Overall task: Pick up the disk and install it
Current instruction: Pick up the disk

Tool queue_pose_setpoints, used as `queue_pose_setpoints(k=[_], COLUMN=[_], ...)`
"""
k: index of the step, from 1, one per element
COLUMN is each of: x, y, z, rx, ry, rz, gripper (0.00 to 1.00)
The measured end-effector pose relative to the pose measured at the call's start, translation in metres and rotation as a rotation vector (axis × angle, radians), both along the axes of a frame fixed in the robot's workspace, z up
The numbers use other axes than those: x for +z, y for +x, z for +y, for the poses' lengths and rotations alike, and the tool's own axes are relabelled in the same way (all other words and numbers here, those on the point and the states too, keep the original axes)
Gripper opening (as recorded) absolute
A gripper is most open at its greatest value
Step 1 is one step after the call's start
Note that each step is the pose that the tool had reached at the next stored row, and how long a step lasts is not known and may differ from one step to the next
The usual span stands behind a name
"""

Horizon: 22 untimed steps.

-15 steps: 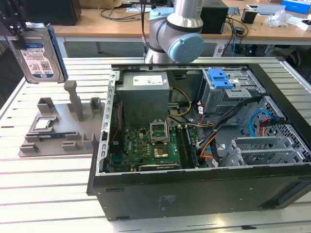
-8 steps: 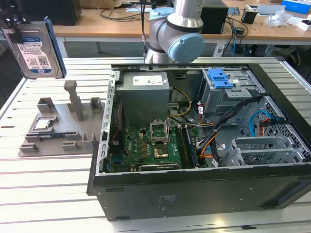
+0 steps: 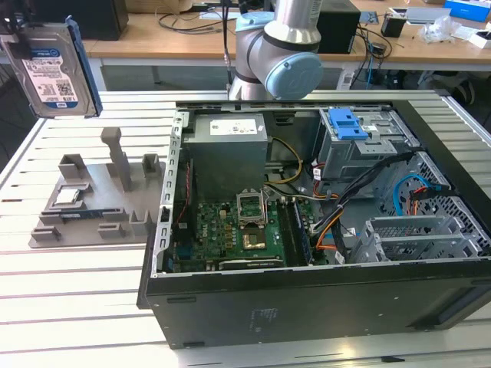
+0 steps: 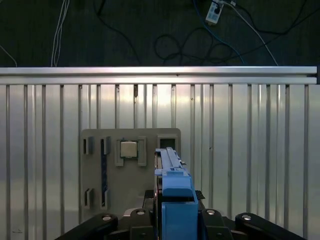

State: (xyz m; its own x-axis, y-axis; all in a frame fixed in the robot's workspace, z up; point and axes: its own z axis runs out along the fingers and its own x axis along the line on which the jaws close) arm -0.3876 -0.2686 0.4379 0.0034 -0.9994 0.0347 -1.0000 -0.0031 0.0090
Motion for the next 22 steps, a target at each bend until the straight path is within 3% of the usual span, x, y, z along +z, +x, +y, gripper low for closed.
queue_pose_setpoints(k=[5,22], x=[0.0127,0.0388], y=[0.0,0.0], z=[0.0001,0.001], rx=[0.0,0.0], ry=[-0.0013,-0.0072], rz=[-0.0001,0.0], gripper=[0.37,0.37])
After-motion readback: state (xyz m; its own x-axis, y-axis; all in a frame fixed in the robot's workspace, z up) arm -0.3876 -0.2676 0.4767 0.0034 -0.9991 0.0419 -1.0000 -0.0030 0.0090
